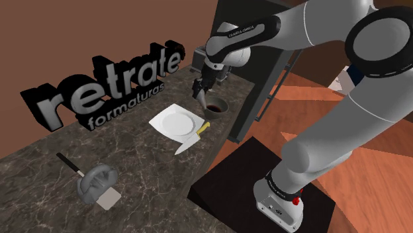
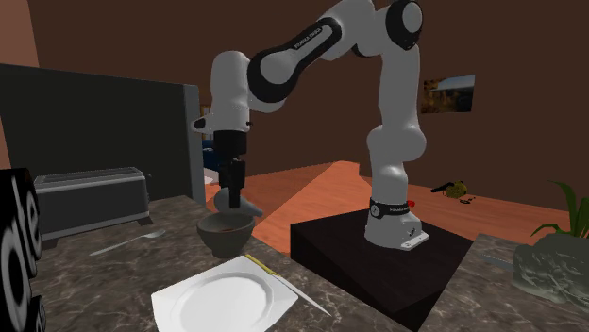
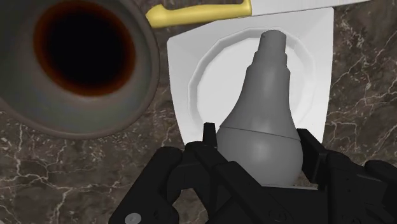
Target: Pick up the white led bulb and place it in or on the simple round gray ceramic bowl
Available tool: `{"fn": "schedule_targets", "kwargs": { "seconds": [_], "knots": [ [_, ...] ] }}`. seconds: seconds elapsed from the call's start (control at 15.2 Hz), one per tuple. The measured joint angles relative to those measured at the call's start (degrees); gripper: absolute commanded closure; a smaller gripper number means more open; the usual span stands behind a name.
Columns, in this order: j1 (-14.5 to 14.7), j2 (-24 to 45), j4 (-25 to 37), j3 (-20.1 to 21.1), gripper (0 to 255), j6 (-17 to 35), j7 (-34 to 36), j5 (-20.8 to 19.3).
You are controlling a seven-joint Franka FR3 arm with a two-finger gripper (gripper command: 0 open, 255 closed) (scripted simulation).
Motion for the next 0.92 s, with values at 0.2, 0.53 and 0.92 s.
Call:
{"fn": "schedule_targets", "kwargs": {
  "seconds": [0.2,0.53,0.92],
  "knots": [
    [-2.0,1.2,1.4,-2.1,255,-1.1,-3.7,-0.5],
    [-5.6,3.3,4.4,-5.8,255,-3.3,-10.1,-1.3],
    [-8.0,6.6,7.2,-8.1,255,-3.7,-14.3,-2.2]
  ]
}}
